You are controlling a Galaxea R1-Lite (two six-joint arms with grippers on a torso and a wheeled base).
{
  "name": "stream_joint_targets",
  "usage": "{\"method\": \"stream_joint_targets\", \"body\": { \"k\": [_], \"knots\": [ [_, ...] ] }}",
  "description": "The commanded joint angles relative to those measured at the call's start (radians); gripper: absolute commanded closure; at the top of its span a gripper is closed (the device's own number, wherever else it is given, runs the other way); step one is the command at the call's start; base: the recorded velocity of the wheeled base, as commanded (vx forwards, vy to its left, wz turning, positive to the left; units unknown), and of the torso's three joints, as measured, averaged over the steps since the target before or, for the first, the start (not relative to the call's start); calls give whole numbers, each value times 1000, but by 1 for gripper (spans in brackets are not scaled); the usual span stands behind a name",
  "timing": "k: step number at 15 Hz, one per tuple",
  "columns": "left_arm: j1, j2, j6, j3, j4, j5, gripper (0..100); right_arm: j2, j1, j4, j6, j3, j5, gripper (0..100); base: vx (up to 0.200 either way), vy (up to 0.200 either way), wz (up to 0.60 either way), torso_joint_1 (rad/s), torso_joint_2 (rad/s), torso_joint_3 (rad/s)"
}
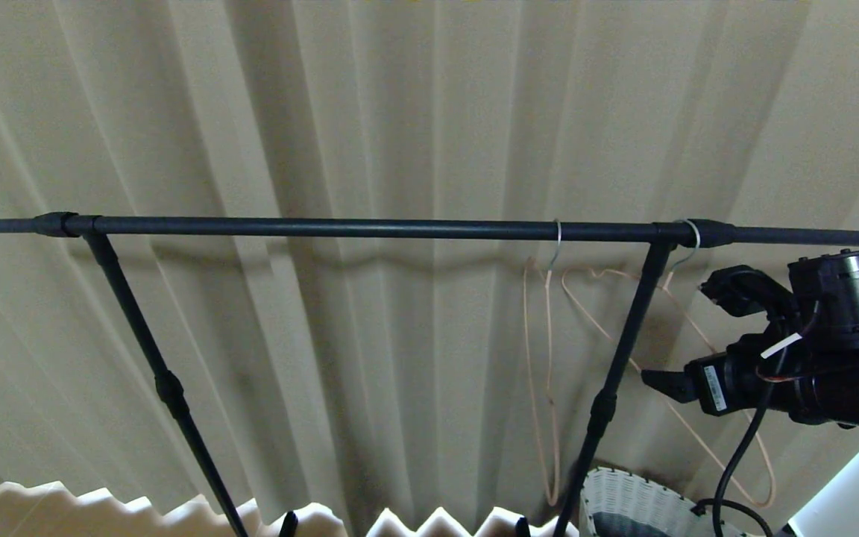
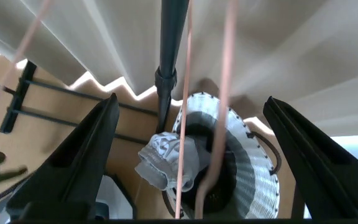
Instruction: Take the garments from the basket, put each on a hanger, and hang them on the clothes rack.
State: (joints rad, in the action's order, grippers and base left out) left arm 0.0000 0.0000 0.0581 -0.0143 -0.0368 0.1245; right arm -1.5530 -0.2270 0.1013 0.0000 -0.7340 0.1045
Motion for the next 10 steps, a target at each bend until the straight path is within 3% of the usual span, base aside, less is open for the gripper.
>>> {"method": "stream_joint_targets", "body": {
  "k": [1, 10],
  "knots": [
    [0, 2, 0, -1, 0, 0, 100, -27, 0, 0, 0, 1, 6, 0, 0, 0, 0, 0, 0, 0],
    [0, 2, 0, 0, 0, 0, 100, 16, 28, 2, 2, 16, 38, 0, 0, 0, 0, 0, 0, 0]
  ]
}}
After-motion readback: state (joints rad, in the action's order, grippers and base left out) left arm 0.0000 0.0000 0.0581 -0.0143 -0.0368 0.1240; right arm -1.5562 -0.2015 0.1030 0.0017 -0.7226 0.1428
